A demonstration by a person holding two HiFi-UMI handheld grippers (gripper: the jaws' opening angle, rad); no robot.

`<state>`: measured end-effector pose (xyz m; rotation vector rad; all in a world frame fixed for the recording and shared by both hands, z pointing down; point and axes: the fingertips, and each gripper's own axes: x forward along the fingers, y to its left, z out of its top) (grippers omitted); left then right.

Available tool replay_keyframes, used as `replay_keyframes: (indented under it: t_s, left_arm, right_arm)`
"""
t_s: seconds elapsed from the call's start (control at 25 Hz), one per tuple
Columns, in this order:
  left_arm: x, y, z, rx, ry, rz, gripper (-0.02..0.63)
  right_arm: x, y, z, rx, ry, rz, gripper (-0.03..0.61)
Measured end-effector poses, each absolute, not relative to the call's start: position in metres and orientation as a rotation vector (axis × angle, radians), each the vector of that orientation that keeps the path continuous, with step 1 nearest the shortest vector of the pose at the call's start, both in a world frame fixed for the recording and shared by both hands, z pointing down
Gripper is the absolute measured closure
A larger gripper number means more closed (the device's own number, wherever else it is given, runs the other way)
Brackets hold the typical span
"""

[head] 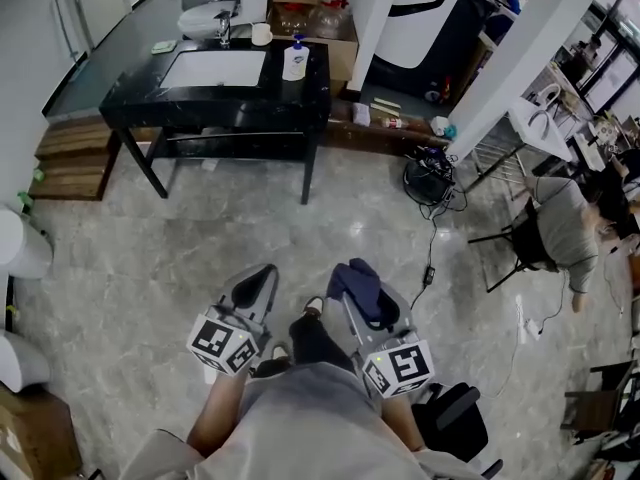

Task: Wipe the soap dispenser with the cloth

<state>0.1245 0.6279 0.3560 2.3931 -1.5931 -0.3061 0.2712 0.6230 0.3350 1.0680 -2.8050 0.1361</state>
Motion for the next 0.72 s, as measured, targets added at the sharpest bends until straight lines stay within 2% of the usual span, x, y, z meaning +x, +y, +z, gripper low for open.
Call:
replay_keyframes:
  t_s: [0.72]
  left_arm:
    - [0.117,0.466,0.357,2.409,-1.571,-0.181,0.607]
  right_arm:
    - [0.253,0.457,0.347,1.029,-2.85,0.249,0.405]
